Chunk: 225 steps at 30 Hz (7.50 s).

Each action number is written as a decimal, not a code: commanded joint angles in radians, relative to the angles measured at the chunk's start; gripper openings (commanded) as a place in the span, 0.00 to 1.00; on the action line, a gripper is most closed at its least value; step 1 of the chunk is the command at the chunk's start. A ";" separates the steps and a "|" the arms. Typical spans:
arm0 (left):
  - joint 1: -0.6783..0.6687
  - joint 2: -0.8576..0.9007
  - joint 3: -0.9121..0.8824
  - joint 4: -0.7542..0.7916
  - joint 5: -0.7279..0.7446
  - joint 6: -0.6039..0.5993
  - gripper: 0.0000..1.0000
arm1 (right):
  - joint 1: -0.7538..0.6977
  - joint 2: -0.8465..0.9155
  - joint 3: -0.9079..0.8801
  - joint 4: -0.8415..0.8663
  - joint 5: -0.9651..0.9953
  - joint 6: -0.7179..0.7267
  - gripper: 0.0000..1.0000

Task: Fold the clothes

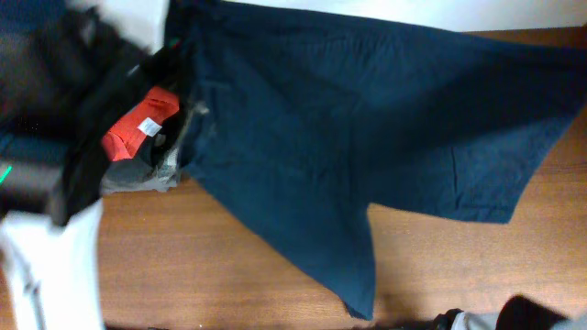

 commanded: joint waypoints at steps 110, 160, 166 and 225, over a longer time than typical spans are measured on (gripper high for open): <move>0.004 0.671 -0.497 -0.220 -0.254 -0.011 0.01 | 0.184 0.565 -0.971 0.328 0.120 -0.157 0.04; -0.077 0.669 -0.462 -0.099 0.357 -0.006 0.64 | 0.075 0.563 -0.695 0.129 0.285 -0.103 0.60; -0.198 0.671 -0.463 -0.102 0.069 -0.006 0.61 | 0.048 0.563 -0.695 0.101 0.096 -0.207 0.60; -0.103 0.671 -0.293 -0.453 -0.153 -0.121 0.09 | 0.499 0.567 -1.171 0.744 0.163 -0.028 0.04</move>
